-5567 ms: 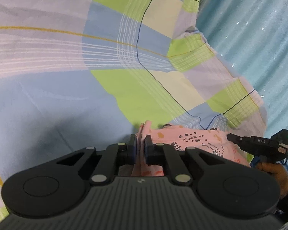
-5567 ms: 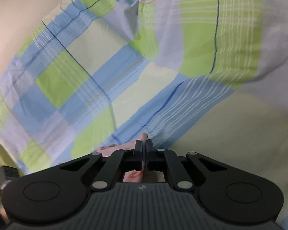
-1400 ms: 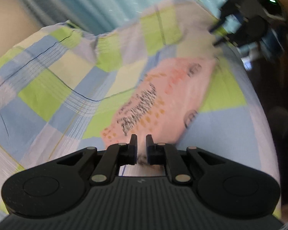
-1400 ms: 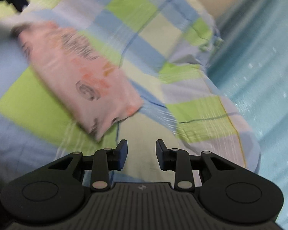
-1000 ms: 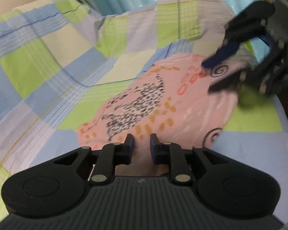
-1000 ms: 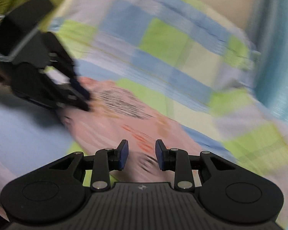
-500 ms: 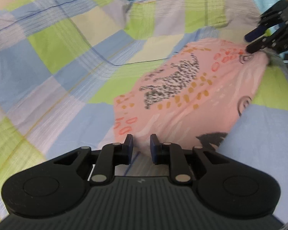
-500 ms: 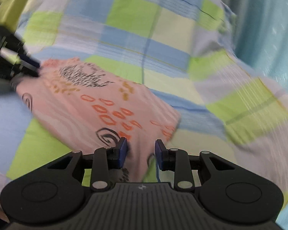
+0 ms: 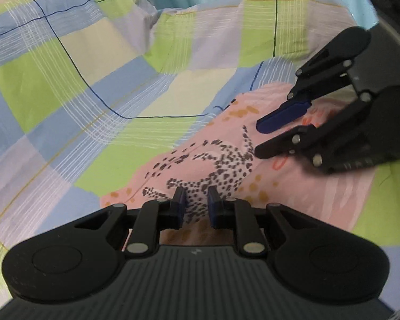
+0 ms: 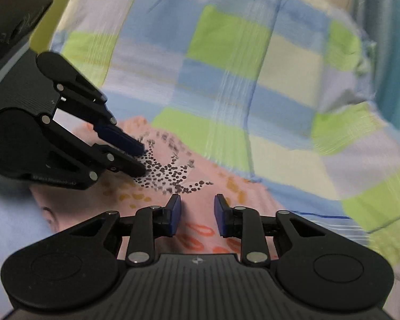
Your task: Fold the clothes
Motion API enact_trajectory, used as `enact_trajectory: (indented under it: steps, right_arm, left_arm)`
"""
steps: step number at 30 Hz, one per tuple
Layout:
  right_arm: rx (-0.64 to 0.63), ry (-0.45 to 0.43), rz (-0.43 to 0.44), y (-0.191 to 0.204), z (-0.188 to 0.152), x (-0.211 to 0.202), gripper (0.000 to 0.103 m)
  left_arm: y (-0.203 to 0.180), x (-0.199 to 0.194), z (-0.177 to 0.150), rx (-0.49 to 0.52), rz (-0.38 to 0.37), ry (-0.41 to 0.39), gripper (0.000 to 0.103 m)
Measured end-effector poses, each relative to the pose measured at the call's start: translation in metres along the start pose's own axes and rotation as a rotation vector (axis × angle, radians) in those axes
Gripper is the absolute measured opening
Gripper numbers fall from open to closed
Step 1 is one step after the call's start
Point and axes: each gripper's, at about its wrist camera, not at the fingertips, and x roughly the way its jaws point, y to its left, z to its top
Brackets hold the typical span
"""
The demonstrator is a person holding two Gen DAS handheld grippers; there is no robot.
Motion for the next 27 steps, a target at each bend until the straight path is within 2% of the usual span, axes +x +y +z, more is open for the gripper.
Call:
enact_trajectory:
  steps: [2,4,6,9,12,14,18,23,27]
  right_arm:
    - [0.016,0.01,-0.009,-0.012,-0.006,0.003,0.021]
    - [0.049,0.022,-0.058,-0.03,-0.009,0.0,0.021]
    - [0.111,0.037,-0.101,-0.051,-0.015,-0.004,0.021]
    - [0.153,0.072,-0.175,-0.073,-0.025,-0.005,0.022]
    - [0.221,0.075,-0.197,-0.082,-0.027,-0.012,0.022]
    - [0.21,0.048,-0.192,-0.075,-0.02,-0.022,0.022]
    - [0.22,-0.011,-0.107,-0.055,0.0,-0.024,0.022]
    - [0.169,0.004,-0.025,-0.031,0.013,-0.003,0.022]
    - [0.174,0.031,-0.02,-0.031,0.012,0.008,0.019]
  left_arm:
    - [0.009,0.0,-0.006,-0.017,0.017,-0.003,0.018]
    - [0.019,-0.001,-0.013,-0.035,0.033,-0.006,0.019]
    - [0.033,-0.003,-0.017,-0.112,0.009,-0.001,0.019]
    - [0.034,-0.007,-0.016,-0.093,0.048,0.034,0.017]
    - [0.036,-0.011,-0.015,-0.075,0.086,0.068,0.016]
    - [0.033,-0.012,-0.008,-0.085,0.075,0.057,0.016]
    - [0.03,-0.009,0.005,-0.102,0.053,0.038,0.016]
    - [0.021,0.012,0.017,-0.073,0.038,0.031,0.016]
    - [0.021,0.023,0.015,-0.056,0.041,0.023,0.017]
